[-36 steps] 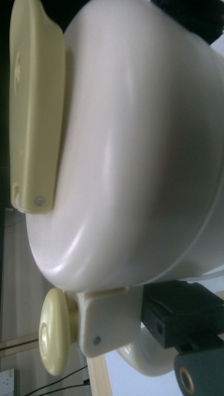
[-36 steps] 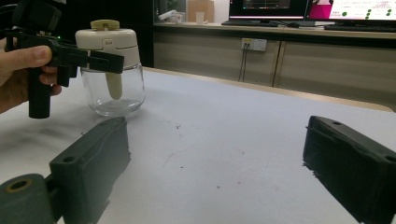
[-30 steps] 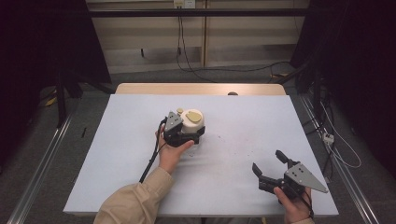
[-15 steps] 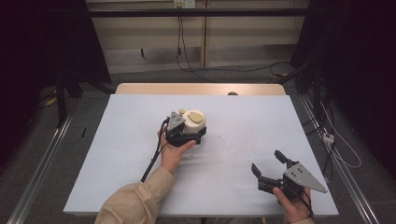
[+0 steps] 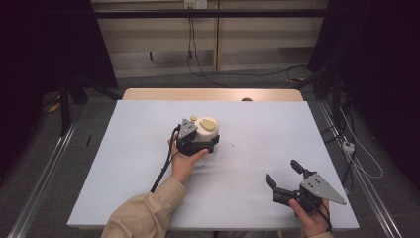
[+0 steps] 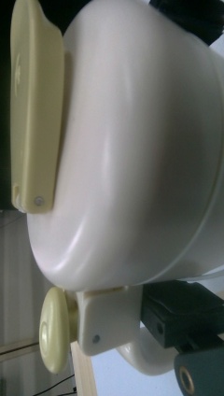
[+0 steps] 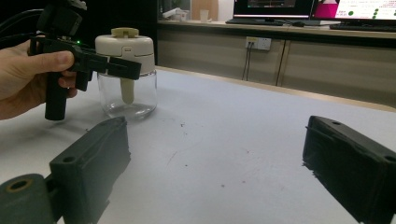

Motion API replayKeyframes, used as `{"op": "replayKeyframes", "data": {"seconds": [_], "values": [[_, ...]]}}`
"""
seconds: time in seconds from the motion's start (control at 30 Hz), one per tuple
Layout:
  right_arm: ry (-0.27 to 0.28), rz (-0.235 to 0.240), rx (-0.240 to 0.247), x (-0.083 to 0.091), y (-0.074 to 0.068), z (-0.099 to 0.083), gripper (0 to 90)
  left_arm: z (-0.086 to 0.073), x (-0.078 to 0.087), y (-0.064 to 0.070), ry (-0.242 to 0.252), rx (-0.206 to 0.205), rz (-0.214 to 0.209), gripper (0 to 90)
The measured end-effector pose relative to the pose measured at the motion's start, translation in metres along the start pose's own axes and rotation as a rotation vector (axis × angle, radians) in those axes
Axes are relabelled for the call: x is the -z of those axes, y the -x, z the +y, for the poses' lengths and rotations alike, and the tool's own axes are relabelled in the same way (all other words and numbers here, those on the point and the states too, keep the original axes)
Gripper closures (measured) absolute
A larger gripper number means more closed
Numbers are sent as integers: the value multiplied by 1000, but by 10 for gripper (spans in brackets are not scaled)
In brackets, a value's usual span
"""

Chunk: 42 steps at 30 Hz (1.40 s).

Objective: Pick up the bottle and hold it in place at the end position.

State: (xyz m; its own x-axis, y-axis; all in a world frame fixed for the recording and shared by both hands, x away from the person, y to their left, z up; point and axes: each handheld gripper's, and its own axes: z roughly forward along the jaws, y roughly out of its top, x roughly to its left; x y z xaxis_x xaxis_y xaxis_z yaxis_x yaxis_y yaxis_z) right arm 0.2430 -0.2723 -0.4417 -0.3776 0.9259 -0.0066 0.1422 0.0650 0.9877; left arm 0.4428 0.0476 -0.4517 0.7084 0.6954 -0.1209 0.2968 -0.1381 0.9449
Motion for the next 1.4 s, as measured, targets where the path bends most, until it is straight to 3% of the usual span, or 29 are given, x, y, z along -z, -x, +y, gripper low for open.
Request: {"op": "replayKeyframes", "data": {"seconds": [0.43,0.63,1.13,1.4], "values": [[-1,1,-1,0,0,0,67,1,-4,7,-2,13,-26,62],[-1,2,-3,0,0,0,68,2,-7,12,-11,-15,-39,62],[-5,6,-4,0,1,-1,68,1,-10,14,-7,-10,-52,62],[-14,6,-3,-1,1,-2,68,0,-10,13,-6,-34,-69,60]]}}
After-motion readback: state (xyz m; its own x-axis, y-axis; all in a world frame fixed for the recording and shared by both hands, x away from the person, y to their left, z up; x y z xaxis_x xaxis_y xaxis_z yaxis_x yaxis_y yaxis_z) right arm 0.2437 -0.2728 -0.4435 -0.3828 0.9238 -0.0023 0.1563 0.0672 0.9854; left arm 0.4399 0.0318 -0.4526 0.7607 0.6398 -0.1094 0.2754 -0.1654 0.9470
